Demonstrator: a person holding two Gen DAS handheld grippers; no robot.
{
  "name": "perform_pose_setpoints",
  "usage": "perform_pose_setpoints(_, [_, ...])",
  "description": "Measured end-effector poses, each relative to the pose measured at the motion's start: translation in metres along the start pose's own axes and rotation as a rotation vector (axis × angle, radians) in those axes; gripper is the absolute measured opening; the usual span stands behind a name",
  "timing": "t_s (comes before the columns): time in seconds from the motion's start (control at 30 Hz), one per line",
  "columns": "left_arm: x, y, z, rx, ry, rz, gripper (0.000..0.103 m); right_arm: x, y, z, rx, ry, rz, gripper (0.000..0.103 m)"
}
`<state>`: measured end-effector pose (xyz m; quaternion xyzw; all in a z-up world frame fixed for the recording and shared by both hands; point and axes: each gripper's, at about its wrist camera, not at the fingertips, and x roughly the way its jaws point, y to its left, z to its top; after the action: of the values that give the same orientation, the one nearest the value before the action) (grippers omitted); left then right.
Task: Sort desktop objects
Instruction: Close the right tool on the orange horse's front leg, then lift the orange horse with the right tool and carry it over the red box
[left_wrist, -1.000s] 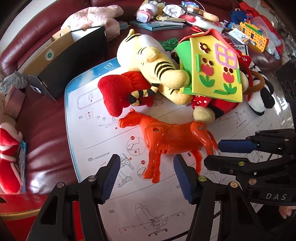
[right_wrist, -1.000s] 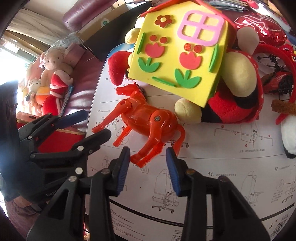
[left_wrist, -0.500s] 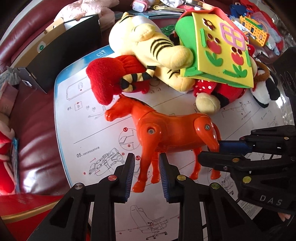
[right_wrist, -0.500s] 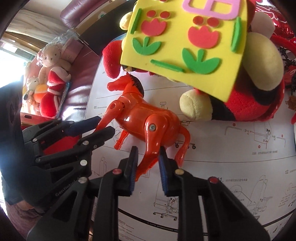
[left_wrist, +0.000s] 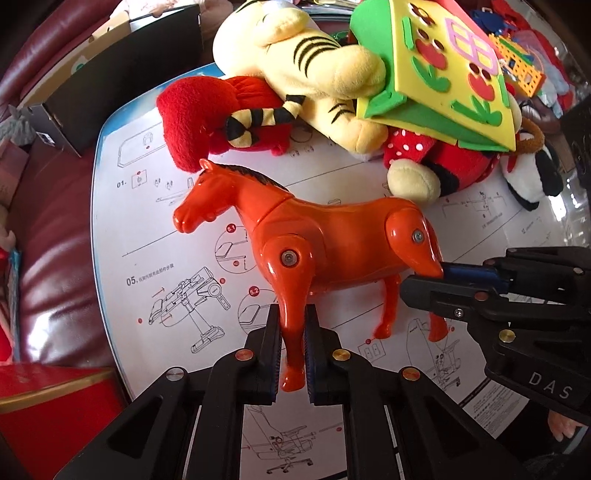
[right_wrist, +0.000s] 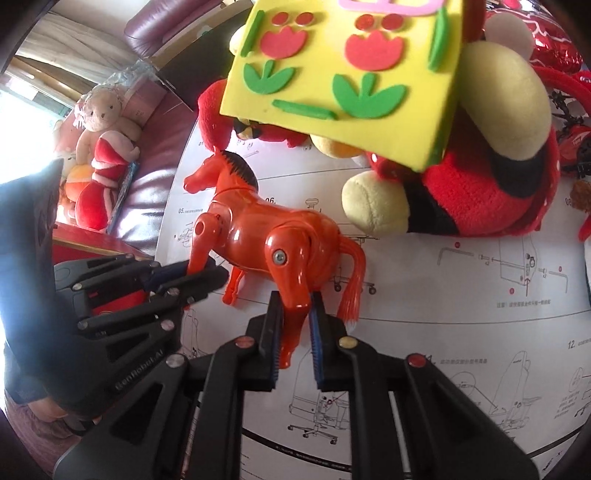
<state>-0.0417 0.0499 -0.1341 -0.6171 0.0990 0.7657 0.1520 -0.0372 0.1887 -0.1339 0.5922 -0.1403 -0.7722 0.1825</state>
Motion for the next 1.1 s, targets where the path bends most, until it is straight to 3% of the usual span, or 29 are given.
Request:
perform_pose_setpoints(0.2, [0.006,-0.003,0.000,-0.025,0.015,0.009,0.009,0.006,0.000,0.000,0.014,0.016,-0.003,0.015])
perform_pose_setpoints(0.53, [-0.003,-0.007,-0.010,-0.057,-0.010,-0.020,0.008,-0.008,-0.002,-0.010,0.002,-0.040,0.005,0.012])
perform_pose_setpoints(1.1, [-0.043,-0.021,-0.030,-0.046,-0.097,0.010,0.008,-0.036,0.015,-0.022,-0.057,-0.082,-0.009,0.012])
